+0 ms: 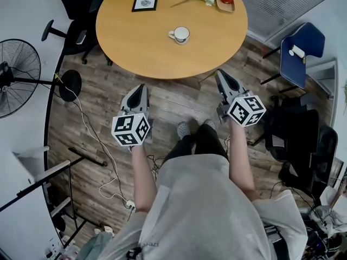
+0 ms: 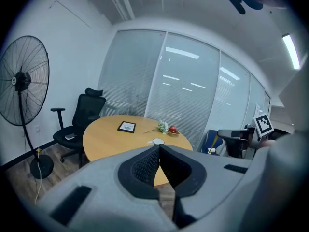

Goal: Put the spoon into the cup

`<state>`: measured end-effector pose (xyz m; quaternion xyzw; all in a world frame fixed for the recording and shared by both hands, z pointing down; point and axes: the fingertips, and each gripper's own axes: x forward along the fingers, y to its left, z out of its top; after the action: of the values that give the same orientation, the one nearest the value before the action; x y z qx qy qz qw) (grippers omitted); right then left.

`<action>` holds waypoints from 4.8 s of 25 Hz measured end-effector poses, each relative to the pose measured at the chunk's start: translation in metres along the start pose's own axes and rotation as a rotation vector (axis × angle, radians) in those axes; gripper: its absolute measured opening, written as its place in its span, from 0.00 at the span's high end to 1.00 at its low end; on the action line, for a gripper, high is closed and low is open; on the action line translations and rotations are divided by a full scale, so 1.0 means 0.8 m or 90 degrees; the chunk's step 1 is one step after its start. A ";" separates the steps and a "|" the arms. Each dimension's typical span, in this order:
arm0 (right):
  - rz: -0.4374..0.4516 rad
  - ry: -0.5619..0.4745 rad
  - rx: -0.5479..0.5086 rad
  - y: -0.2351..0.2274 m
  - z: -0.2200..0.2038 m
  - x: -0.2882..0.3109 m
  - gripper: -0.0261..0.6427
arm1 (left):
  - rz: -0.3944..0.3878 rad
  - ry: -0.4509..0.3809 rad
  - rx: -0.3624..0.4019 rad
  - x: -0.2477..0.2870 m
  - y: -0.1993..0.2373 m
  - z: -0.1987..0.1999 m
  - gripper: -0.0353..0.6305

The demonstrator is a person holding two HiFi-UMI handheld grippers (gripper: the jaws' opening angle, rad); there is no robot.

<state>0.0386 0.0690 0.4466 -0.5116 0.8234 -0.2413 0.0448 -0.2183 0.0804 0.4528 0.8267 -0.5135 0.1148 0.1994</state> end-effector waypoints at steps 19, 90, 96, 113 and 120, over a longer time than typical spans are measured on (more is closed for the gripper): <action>0.036 -0.011 0.003 -0.019 0.033 0.109 0.96 | 0.025 -0.008 0.013 0.054 0.047 0.039 0.93; 0.288 0.087 0.096 -0.144 0.112 0.403 0.96 | 0.040 0.037 0.052 0.393 0.062 0.119 0.94; 0.301 0.111 0.112 -0.145 0.099 0.404 0.96 | 0.038 0.039 0.055 0.398 0.064 0.118 0.93; 0.307 0.158 0.137 -0.148 0.061 0.391 0.96 | 0.024 0.049 0.048 0.401 0.057 0.101 0.94; 0.313 0.174 0.144 -0.147 0.050 0.391 0.96 | 0.024 0.050 0.047 0.400 0.055 0.099 0.93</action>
<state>0.0003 -0.2576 0.5174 -0.2512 0.8889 -0.3802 0.0475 -0.1161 -0.2293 0.5171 0.8187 -0.5161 0.1695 0.1862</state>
